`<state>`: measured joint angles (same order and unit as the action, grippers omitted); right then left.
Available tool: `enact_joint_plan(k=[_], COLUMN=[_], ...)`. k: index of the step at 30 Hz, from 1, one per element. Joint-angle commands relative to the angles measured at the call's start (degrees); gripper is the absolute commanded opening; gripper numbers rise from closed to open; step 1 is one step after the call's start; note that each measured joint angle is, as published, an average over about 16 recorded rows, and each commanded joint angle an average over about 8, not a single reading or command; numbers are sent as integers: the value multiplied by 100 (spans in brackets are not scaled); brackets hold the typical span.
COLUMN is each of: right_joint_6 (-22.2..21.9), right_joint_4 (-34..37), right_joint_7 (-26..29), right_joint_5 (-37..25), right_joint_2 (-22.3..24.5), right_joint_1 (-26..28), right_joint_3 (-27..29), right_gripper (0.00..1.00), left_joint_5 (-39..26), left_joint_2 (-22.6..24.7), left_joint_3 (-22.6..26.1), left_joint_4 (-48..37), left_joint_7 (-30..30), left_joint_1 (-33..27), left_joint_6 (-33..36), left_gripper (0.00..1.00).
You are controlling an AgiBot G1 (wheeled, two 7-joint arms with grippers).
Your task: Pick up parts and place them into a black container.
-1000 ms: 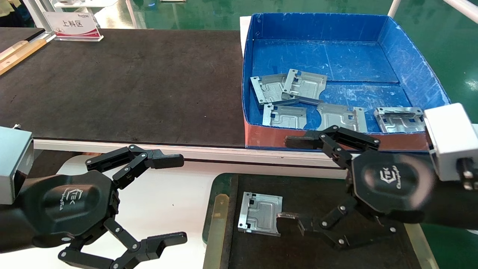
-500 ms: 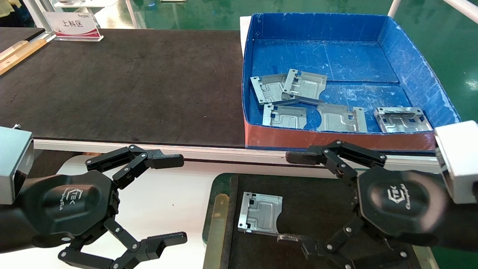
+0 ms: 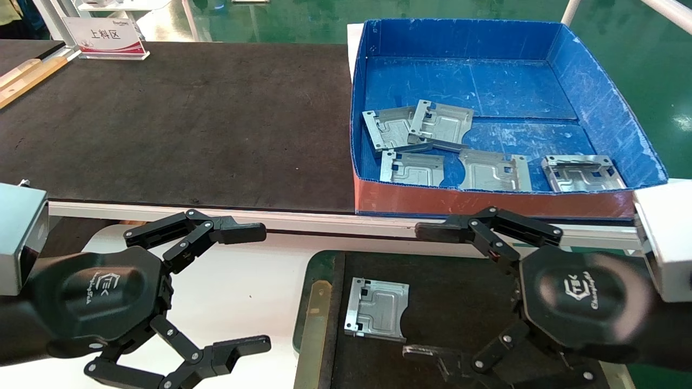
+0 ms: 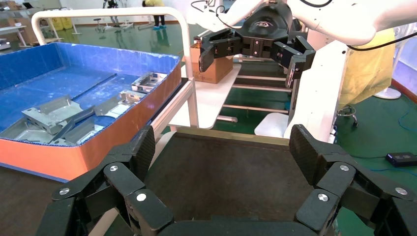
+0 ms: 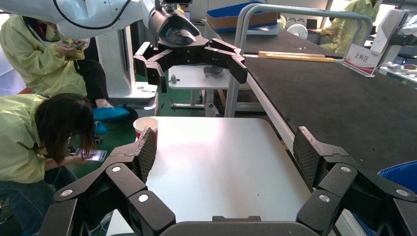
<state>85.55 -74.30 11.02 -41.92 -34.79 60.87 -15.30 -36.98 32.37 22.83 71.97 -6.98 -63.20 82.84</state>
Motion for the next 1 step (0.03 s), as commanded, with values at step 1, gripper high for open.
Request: enact_joint_plan(k=[1], right_joint_6=[0], right_joint_4=[21], right_joint_7=[-9], right_joint_5=[0], right_joint_2=[-5], right_joint_1=[19], right_joint_3=[-19], right_gripper=[100], left_joint_5=[0], left_joint_2=[0], left_joint_3=[0], left_joint_4=[0], left_joint_7=[0], left_joint_1=[0], left_joint_6=[0], left_gripper=[100])
